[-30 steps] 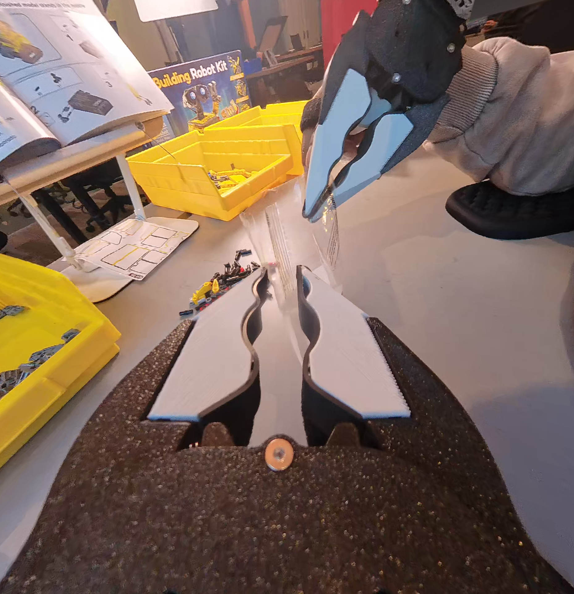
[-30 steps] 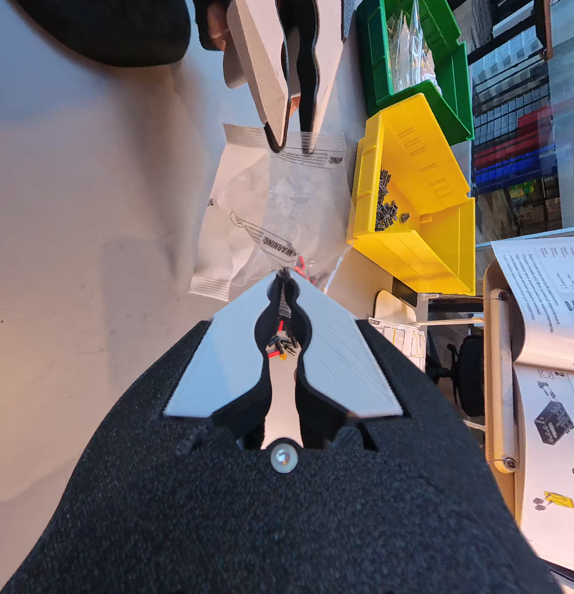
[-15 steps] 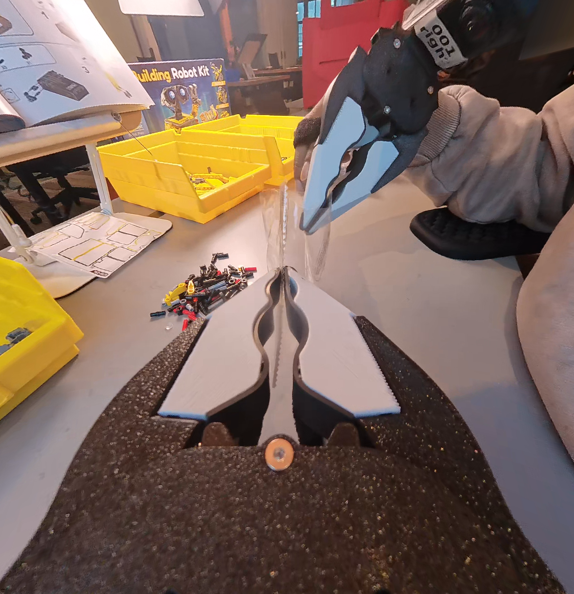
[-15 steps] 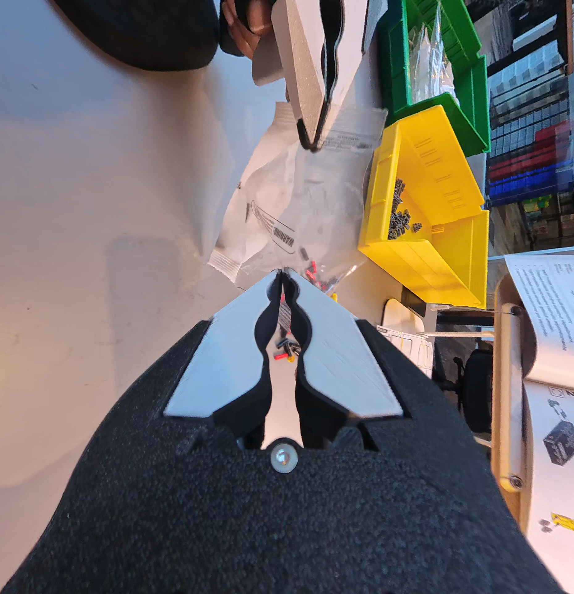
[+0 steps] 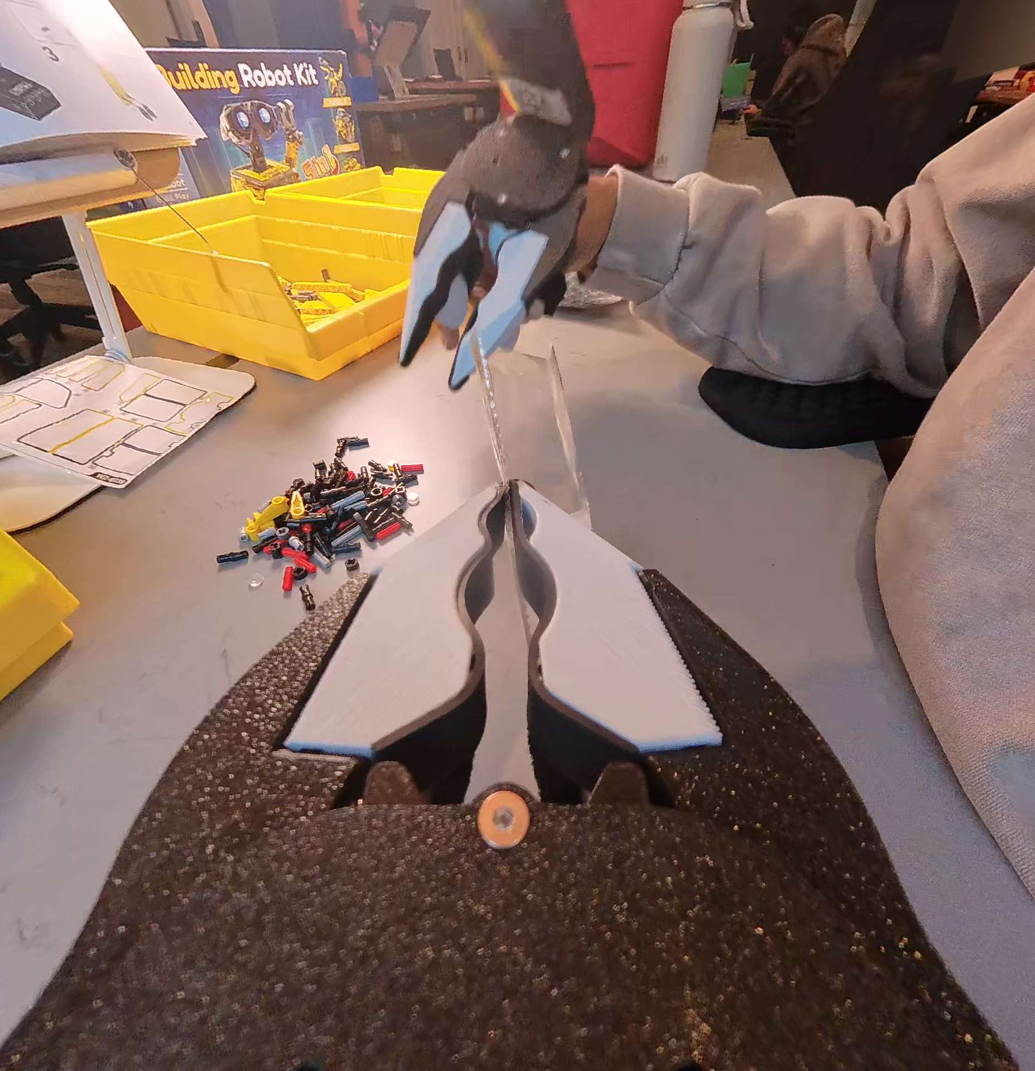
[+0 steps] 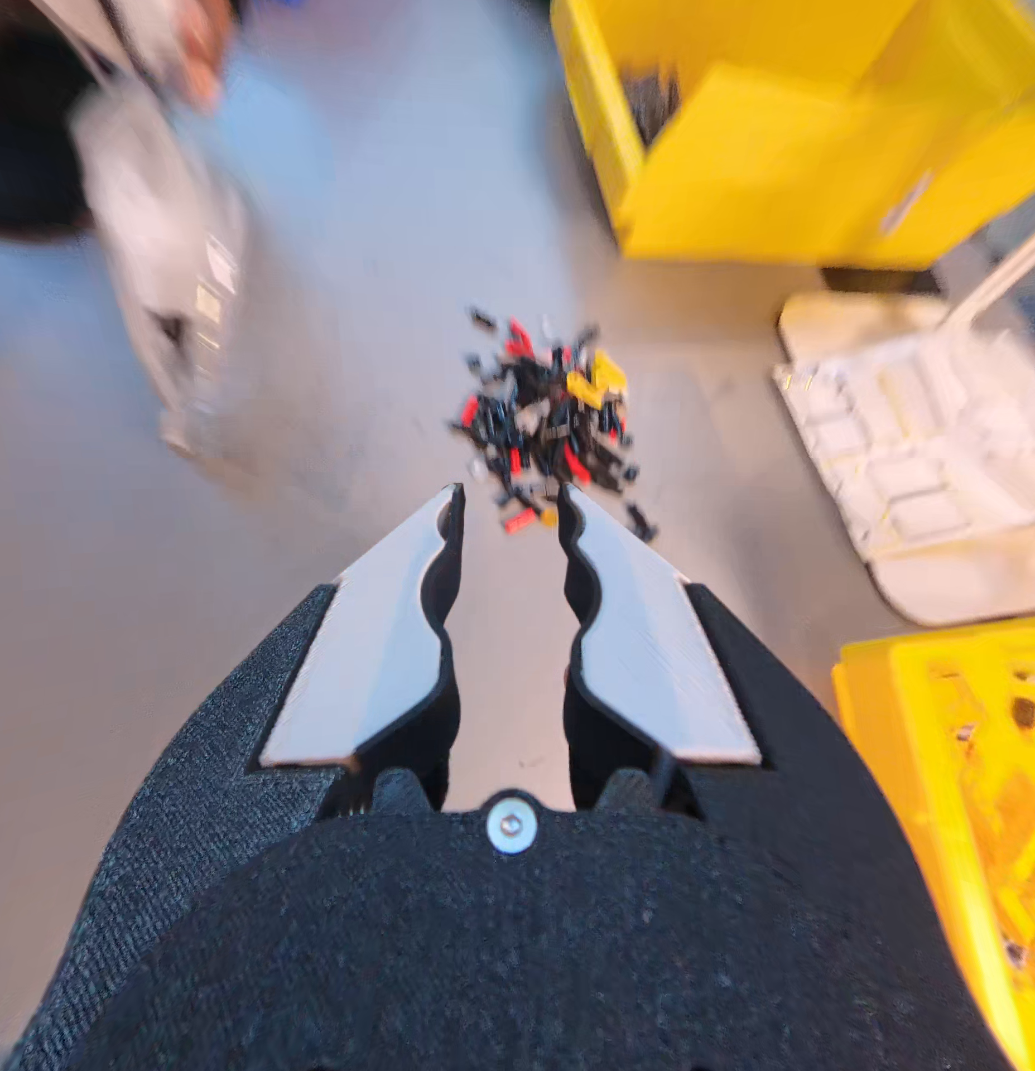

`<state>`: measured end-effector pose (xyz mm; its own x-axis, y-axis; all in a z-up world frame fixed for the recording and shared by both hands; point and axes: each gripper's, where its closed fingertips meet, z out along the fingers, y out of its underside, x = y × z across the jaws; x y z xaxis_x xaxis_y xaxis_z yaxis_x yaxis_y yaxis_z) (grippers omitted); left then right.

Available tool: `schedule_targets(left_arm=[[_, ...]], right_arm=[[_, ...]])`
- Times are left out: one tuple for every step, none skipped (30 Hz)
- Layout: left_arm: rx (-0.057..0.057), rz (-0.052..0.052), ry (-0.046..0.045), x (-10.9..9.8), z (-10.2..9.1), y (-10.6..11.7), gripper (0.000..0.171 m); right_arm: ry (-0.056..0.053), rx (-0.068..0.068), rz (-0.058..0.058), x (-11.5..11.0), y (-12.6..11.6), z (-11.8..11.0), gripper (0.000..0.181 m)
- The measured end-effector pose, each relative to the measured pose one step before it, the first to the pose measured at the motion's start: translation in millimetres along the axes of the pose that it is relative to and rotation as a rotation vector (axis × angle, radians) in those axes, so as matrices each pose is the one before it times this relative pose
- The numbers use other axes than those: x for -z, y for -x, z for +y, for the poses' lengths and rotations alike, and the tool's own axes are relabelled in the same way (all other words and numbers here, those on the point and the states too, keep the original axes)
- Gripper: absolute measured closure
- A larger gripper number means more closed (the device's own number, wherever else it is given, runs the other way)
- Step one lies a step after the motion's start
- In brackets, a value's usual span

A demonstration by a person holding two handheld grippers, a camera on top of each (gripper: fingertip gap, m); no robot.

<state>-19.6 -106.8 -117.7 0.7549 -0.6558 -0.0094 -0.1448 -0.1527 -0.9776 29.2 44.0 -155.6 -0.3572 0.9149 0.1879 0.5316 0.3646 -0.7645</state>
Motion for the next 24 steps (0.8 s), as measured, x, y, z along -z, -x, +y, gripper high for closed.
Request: schedule_targets(left_arm=[[0.0015,-0.0016,0.00641,-0.74,1.05,0.17,0.171],[0.0001,-0.0028,0.00564,-0.7,0.85,0.38,0.171],[-0.0001,-0.0042,0.00442,-0.52,0.53,0.38,0.171],[0.0019,-0.007,0.00464,-0.57,0.75,0.91,0.171],[0.0031,-0.0103,0.00512,-0.49,0.83,1.5,0.171],[0.0027,-0.0063,0.00337,-0.47,0.51,1.12,0.171],[0.0029,-0.005,0.00062,-0.33,0.0,0.81,0.171],[0.0028,-0.005,-0.00132,-0.29,-0.34,0.69,0.171],[0.002,-0.0043,-0.00319,-0.31,-0.67,0.44,0.171],[0.0025,-0.0046,-0.00524,-0.12,-1.09,0.35,0.171],[0.0036,-0.0021,-0.00826,-0.03,-1.54,-0.05,0.171],[0.0056,0.0019,-0.00814,0.01,-1.52,-0.52,0.171],[0.0056,0.0025,-0.00618,-0.17,-1.12,-0.65,0.171],[0.0025,0.0029,-0.00395,-0.16,-0.63,-0.79,0.171],[-0.0007,0.0023,0.00026,-0.3,0.08,-0.67,0.171],[-0.002,-0.0016,0.00258,-0.38,0.45,0.02,0.171],[-0.0006,-0.0012,0.00024,-0.26,0.08,0.04,0.171],[0.0019,-0.0002,-0.00243,0.03,-0.3,0.0,0.171],[0.0038,-0.0008,-0.00143,-0.03,-0.09,0.29,0.171],[0.0032,-0.0023,-0.00166,0.09,-0.1,0.55,0.171],[0.003,-0.0025,-0.0031,0.22,-0.35,0.56,0.171],[0.0037,-0.0008,-0.00333,0.15,-0.5,0.32,0.171],[0.0044,-0.0001,-0.00379,0.14,-0.47,0.4,0.171],[0.0047,-0.0005,-0.00343,-0.11,-0.48,0.39,0.171]], right_arm=[[0.0683,-0.0261,0.0031,-12.12,-3.44,18.79,0.149],[0.0491,-0.0258,-0.0076,-11.16,-0.81,12.64,0.149],[0.0299,-0.0209,-0.0064,-8.66,-0.21,6.67,0.149],[0.0179,-0.0192,-0.012,-5.78,1.55,2.26,0.149],[0.02,-0.0203,-0.009,-3.87,1.51,0.82,0.149],[0.0219,-0.0159,0.0011,-2.85,0.05,0.37,0.15],[0.0216,-0.0104,0.0087,-2.29,-0.74,0.63,0.151],[0.0177,-0.0108,0.0203,-2.1,-2.9,0.59,0.157],[-0.0027,-0.0175,0.001,-1.25,-0.51,-2.03,0.161],[0.0036,-0.0163,0.0016,-1.49,-0.78,-0.71,0.164],[-0.0012,-0.0101,-0.0059,-0.86,0.52,-1.07,0.167],[-0.0002,-0.0034,-0.0052,-0.8,0.77,-0.53,0.169],[-0.0017,-0.0067,-0.0051,-0.76,0.85,-0.55,0.171],[-0.0027,-0.0096,-0.0068,-0.63,0.82,-0.58,0.175],[-0.0051,-0.0042,-0.0053,-0.6,0.71,-0.68,0.177],[-0.0021,0.003,-0.0024,0.18,0.04,0.12,0.177],[0.0,0.0002,-0.0039,0.46,0.06,0.43,0.178],[0.0009,0.006,-0.0027,1.36,-0.04,0.8,0.178],[-0.0192,0.0203,-0.0056,3.29,1.41,-2.44,0.178],[-0.0519,0.0329,-0.0212,6.47,5.25,-8.28,0.178],[-0.0703,0.0349,-0.0272,9.15,7.85,-13.27,0.178],[-0.0827,0.0361,-0.0306,10.79,9.77,-17.89,0.178],[-0.0951,0.0311,-0.0303,11.13,10.61,-22.11,0.178],[-0.0931,0.0231,-0.0365,9.79,11.56,-23.58,0.177]])
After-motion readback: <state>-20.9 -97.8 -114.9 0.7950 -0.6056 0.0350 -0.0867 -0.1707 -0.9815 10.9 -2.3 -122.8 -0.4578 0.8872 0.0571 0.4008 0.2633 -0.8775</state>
